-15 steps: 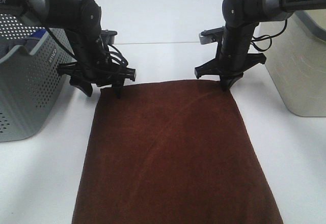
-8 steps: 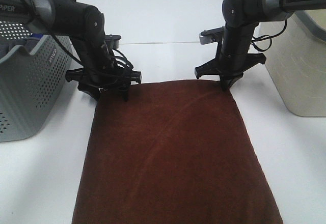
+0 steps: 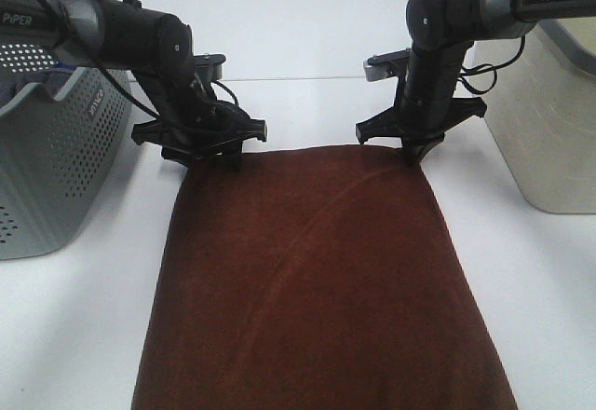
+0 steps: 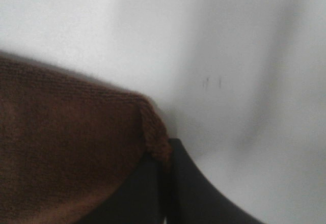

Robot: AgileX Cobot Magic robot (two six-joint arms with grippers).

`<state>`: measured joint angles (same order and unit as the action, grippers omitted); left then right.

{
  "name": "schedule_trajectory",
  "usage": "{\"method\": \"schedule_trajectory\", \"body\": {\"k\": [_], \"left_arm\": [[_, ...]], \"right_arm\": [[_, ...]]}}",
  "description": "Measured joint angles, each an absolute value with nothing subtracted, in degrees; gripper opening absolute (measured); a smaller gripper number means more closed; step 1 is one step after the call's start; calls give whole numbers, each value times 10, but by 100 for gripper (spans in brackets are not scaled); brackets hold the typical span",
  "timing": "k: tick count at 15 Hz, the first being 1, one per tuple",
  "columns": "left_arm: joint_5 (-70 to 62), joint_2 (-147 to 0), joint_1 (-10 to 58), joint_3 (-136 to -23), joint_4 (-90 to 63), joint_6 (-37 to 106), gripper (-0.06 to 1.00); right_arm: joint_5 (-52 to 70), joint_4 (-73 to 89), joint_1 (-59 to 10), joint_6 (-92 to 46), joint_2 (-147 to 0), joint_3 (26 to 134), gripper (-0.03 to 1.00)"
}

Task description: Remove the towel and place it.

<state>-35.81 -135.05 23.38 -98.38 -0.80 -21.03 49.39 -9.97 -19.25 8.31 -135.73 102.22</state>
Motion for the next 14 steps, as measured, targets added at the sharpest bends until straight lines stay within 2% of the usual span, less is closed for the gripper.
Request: {"method": "schedule_trajectory", "body": {"k": [3,8,9,14], "left_arm": [[-342,-1352,234,-984,-4,-210,46],[-343,-1353,234,-984,13,-189,6],[-343,-1353,234,-984,14,-175,2],[-331,-1345,234,-984,92,-157,2]], "right_arm": [[494,-100,-193,83,-1357,1022,0],[493,-100,-193,83,-1357,1022,0],[493,-100,-193,83,-1357,1022,0],[490,-121,-193,83,-1356,1032,0]]}}
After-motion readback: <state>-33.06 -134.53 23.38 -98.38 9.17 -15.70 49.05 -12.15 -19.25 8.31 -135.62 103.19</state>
